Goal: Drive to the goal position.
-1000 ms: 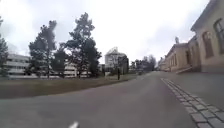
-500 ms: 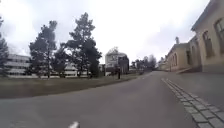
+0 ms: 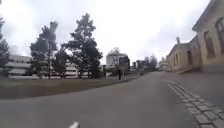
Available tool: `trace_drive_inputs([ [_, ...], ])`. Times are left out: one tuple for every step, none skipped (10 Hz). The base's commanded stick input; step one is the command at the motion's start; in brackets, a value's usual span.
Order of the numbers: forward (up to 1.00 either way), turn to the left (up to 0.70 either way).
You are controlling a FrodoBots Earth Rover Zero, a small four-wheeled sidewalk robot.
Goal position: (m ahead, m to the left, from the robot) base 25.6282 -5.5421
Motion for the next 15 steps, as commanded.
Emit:
trace_drive_inputs([
  [0.0,-0.7],
  [0.0,-0.7],
  [0.0,-0.7],
  [0.0,-0.7],
  [0.0,-0.7],
  [0.0,-0.7],
  [0.0,-0.7],
  [0.0,-0.7],
  [0.0,-0.32],
  [0.0,-0.13],
  [0.0,-0.5],
  [0.0,-0.7],
  [0.0,-0.7],
  [0.0,-0.7],
  [0.0,-0.7],
])
